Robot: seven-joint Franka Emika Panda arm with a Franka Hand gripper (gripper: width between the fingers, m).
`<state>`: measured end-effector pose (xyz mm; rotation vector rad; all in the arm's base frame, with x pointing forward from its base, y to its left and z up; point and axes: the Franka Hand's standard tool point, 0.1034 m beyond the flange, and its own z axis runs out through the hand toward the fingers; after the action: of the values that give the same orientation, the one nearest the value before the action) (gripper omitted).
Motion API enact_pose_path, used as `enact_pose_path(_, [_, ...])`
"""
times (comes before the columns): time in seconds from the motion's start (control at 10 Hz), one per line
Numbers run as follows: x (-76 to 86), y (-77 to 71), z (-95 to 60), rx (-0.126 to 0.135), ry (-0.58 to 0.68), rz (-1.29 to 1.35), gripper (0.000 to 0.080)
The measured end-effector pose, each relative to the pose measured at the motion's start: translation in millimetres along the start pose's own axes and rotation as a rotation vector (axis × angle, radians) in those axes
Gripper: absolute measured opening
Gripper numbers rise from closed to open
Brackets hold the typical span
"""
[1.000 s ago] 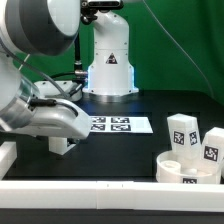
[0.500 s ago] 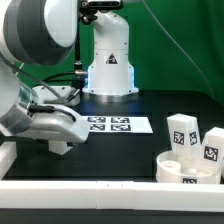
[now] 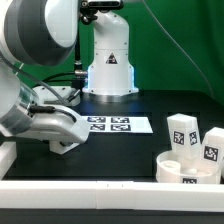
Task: Assemble stool
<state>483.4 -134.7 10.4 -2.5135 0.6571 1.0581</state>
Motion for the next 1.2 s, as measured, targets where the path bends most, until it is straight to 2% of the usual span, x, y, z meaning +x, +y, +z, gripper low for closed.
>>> enact_pose_path(0.1, [0.6, -3.5, -1.1, -0.01, 0.008, -0.009, 0.0325])
enact_pose_path(0.2, [2.3, -18.1, -9.4, -0.041, 0.053, -0.04, 0.0325])
enact_pose_path(0.3, [-4.3, -35.1, -18.5, -0.049, 0.064, -0.062, 0.0325])
enact_pose_path(0.5, [-27.3, -80.2, -40.4, -0.063, 0.062, -0.107, 0.0325])
enact_pose_path(0.7, [-40.4, -112.7, -49.7, -0.063, 0.088, -0.108, 0.0327])
enact_pose_path(0.9, [-37.1, -104.2, -45.2, -0.061, 0.081, -0.111, 0.0327])
enact_pose_path(1.2, [-34.8, -110.7, -47.4, -0.068, 0.105, -0.125, 0.0327])
